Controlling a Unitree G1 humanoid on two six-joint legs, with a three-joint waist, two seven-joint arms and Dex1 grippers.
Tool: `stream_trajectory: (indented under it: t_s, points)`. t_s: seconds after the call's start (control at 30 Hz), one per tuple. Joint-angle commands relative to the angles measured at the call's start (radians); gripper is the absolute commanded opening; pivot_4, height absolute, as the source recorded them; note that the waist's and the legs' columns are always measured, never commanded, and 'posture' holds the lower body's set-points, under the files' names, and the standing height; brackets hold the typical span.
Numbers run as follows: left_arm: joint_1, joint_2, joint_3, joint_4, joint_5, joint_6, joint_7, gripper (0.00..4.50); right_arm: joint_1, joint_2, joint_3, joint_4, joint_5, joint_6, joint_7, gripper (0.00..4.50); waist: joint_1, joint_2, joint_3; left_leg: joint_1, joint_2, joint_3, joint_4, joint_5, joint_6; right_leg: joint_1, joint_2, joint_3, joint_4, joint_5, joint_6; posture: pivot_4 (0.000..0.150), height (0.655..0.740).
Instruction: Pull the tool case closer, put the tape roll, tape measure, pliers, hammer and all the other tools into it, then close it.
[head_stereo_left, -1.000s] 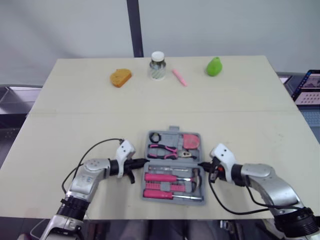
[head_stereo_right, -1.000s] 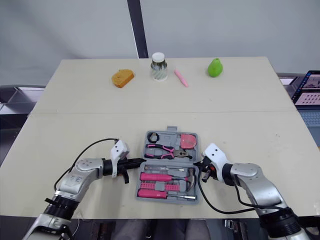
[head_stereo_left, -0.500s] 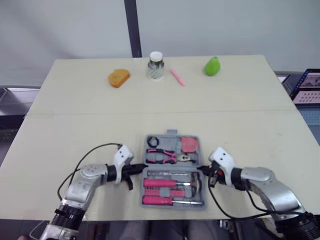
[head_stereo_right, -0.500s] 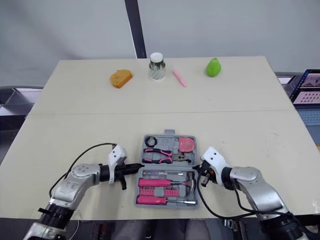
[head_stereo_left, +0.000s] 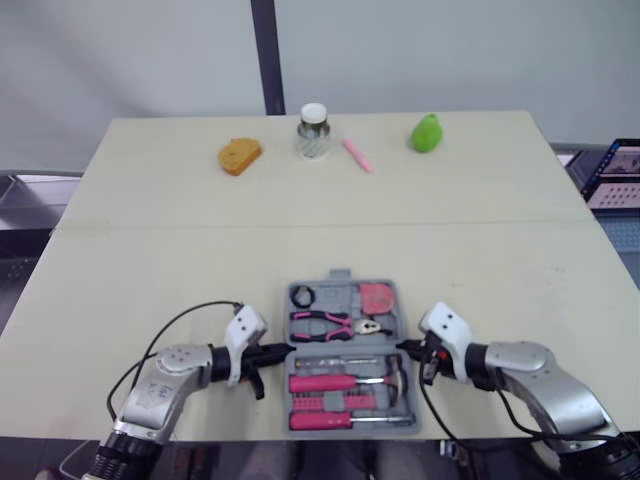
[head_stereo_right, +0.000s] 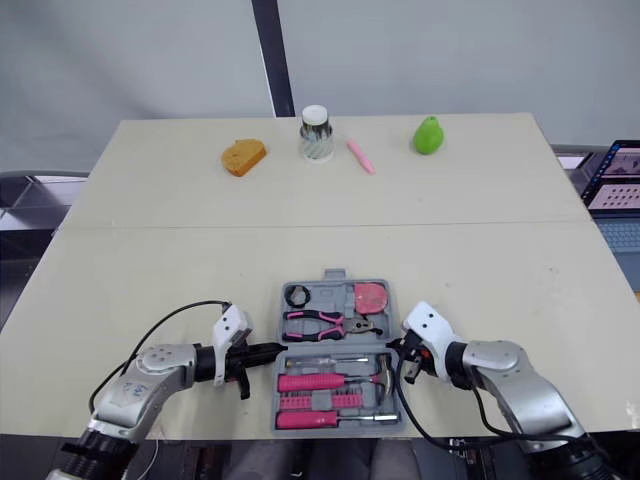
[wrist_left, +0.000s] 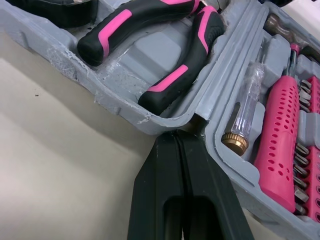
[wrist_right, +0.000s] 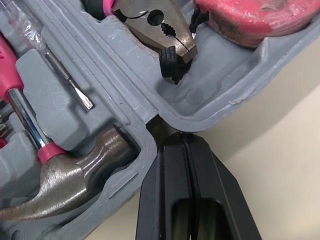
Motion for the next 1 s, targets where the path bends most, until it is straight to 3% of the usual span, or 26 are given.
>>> stream_trajectory:
  t_s: [0.03,0.63,0.83,1.0]
  points:
    - [0.023,0.001,-0.023,-0.015,-0.006,0.008,-0.004,0.0,0.021,-0.004,0.013,-0.048,0.033,0.015,0.029,0.02,0.0,0.0,0.0,0.0,0.0,0.0,0.0,0.0,0.0,0.0,0.0,0.0,0.0,0.0,0.0,0.15,0.74]
    - [0.058,0.008,-0.017,-0.035,-0.01,0.005,0.01,0.0,0.041,-0.019,0.002,-0.065,0.045,0.026,0.024,0.02,0.0,0.0,0.0,0.0,0.0,0.0,0.0,0.0,0.0,0.0,0.0,0.0,0.0,0.0,0.0,0.15,0.74]
    - [0.028,0.018,0.063,0.047,0.025,-0.075,0.082,0.0,0.058,-0.032,-0.042,-0.037,0.036,0.013,0.009,0.02,0.001,0.0,0.0,0.0,0.0,0.0,0.0,0.0,0.0,0.0,0.0,0.0,0.0,0.0,0.0,0.15,0.74]
    - [0.059,0.076,0.141,0.046,-0.01,-0.102,0.058,0.0,0.095,-0.068,-0.109,-0.006,0.037,-0.013,0.012,0.02,-0.002,0.0,0.0,0.0,0.001,0.0,0.001,0.0,0.0,0.0,0.001,0.0,0.001,0.0,0.0,0.15,0.74]
